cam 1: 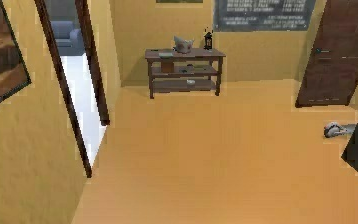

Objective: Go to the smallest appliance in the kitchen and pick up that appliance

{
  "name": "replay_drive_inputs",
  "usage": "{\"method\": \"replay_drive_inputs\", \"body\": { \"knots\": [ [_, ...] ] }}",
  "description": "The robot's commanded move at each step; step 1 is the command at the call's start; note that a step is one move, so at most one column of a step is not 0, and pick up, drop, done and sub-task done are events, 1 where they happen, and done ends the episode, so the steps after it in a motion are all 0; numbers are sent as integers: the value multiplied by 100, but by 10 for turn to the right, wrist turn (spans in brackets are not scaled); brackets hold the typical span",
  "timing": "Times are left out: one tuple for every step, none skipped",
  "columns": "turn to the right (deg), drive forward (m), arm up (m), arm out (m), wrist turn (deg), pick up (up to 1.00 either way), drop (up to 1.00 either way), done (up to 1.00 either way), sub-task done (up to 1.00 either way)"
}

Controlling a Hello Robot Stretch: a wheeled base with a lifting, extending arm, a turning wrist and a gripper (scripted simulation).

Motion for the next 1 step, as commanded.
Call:
{"method": "replay_drive_inputs", "body": {
  "knots": [
    [120, 0, 0, 0, 0, 0, 0, 0, 0]
  ]
}}
